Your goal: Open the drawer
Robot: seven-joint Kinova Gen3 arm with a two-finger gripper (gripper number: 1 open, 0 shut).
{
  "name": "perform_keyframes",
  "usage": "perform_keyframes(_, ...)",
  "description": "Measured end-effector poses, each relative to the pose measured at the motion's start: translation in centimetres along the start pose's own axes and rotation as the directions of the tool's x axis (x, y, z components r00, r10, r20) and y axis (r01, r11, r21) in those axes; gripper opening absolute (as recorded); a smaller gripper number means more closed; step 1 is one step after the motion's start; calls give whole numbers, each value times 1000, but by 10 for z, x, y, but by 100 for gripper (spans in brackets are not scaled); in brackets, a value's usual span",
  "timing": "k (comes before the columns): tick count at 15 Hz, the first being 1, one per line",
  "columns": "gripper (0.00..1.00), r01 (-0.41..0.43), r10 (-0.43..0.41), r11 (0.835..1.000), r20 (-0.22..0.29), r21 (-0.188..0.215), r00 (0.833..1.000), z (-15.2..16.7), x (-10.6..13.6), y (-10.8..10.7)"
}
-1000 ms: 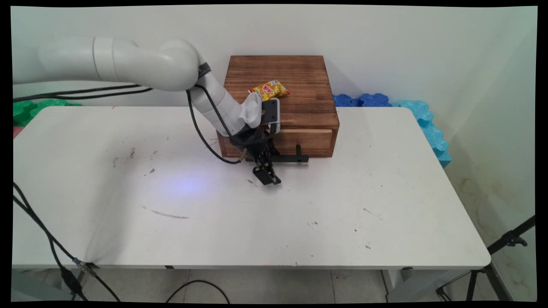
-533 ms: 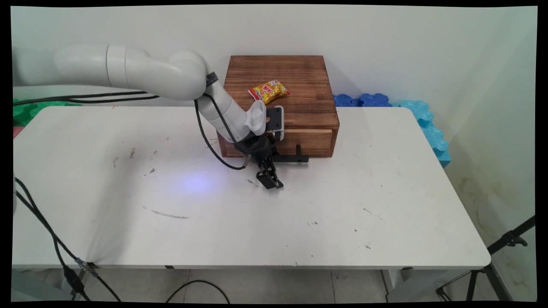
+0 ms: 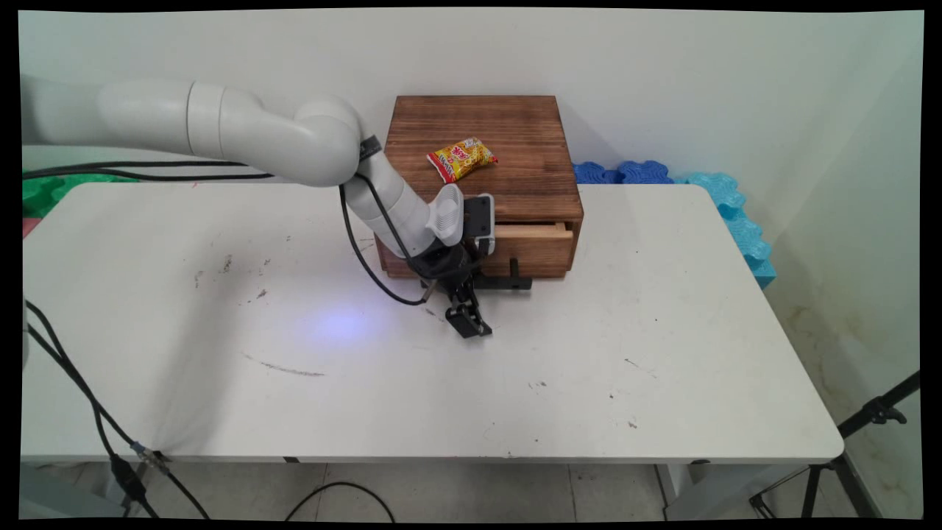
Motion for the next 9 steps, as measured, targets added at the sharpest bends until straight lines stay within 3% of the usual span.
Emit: perform_keyframes(9, 100, -6, 6, 999, 0, -32, 1000, -13, 4, 38)
